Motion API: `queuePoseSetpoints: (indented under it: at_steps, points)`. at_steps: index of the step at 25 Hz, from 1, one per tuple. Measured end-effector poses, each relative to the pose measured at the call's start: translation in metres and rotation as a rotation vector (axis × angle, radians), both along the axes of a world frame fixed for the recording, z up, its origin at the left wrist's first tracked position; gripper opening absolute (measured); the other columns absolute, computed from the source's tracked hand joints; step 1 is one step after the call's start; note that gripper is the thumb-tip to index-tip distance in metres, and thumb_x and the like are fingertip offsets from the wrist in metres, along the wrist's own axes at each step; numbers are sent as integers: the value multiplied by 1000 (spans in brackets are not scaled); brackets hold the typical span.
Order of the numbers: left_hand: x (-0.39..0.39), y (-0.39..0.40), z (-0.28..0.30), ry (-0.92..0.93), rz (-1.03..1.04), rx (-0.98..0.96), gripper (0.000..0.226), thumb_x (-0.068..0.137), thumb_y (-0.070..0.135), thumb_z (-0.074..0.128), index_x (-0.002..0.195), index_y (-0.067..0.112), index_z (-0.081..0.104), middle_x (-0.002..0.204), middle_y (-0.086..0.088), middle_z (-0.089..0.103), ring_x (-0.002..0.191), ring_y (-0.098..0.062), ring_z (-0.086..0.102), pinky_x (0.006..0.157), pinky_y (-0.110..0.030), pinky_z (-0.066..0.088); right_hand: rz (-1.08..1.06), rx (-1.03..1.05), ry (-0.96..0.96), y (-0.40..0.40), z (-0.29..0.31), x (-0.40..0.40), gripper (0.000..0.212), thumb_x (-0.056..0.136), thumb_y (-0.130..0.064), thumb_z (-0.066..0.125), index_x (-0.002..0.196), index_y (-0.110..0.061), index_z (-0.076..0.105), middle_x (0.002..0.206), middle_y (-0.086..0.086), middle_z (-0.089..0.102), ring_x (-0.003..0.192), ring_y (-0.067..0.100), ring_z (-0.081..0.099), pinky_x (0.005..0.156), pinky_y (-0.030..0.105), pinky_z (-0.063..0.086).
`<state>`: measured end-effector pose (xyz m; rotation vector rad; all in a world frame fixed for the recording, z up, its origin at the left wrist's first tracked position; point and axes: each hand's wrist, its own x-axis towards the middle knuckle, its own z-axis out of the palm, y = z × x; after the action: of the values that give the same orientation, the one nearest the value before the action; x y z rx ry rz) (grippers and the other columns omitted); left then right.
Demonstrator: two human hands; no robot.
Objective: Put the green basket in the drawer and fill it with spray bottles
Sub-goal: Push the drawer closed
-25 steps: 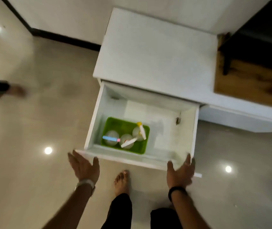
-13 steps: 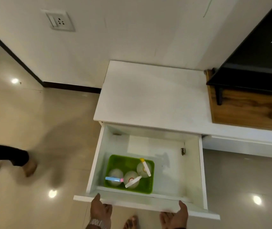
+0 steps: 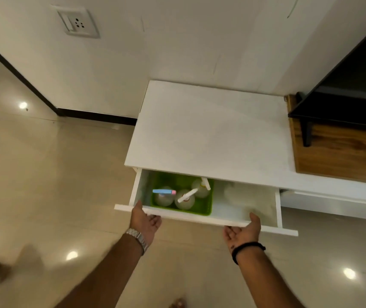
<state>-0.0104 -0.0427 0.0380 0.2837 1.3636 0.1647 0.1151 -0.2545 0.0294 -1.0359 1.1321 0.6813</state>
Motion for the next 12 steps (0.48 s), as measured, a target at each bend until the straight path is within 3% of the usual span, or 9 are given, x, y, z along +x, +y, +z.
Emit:
queuePoseSetpoints:
  at_steps: [3,6,9,12]
  points:
    - [35,20,-3,-32,-8,29,70,102,54,35,151,5,37,136,-21,51,120,-32,51,111,-41,39,12,20,-27,19,-2,35,79,94,-60,44,152,-8,32,151,19,43,137,33,45,116,41,35]
    - [65,37,-8,-63,9,68,77,103,57,26,159,5,17,155,-23,41,139,-35,46,122,-44,30,-22,62,-82,36,-5,69,85,96,-61,39,155,-3,23,157,20,37,141,34,42,118,43,32]
    - [86,48,-14,-75,86,126,73,105,52,21,161,8,5,154,-20,45,141,-31,47,125,-40,24,-50,149,-145,46,-9,94,83,97,-62,31,156,-4,20,161,17,32,145,33,37,121,43,25]
    - [95,49,-21,-70,117,147,70,105,49,23,160,7,14,149,-17,51,141,-28,48,125,-37,22,-54,175,-169,51,-15,102,83,97,-61,33,156,-4,23,159,18,35,148,33,32,122,43,24]
